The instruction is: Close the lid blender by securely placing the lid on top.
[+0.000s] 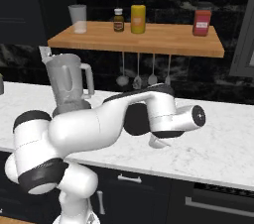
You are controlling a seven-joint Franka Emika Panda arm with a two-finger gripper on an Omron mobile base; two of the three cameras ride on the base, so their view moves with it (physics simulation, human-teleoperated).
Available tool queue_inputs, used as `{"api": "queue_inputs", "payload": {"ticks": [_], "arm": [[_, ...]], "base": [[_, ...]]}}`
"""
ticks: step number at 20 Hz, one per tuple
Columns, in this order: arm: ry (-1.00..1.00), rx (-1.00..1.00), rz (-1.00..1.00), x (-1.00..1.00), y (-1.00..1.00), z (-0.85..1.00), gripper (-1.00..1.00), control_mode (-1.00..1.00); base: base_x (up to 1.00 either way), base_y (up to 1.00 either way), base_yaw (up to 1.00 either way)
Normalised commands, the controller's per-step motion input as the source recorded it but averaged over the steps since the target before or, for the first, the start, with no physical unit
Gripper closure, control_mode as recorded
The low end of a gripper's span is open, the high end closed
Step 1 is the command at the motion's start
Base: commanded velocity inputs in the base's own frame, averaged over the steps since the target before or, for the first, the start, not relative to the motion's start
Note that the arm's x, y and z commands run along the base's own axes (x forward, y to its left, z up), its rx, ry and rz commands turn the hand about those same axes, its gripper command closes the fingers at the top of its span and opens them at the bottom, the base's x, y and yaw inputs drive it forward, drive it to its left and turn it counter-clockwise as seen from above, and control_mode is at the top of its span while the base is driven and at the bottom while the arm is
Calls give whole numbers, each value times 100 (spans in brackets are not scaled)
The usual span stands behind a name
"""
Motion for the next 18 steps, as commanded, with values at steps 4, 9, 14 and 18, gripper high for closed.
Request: {"api": "queue_inputs", "payload": {"ticks": [4, 9, 14, 18], "arm": [[0, 0, 0, 0, 77, 88, 100, -100], [0, 1, 0, -3, 83, 78, 100, -100], [0, 4, 0, -4, 74, 83, 100, -100], [0, 5, 0, -16, 34, 92, 100, -100]], "base": [[0, 0, 0], [0, 0, 0], [0, 0, 0], [0, 0, 0]]}}
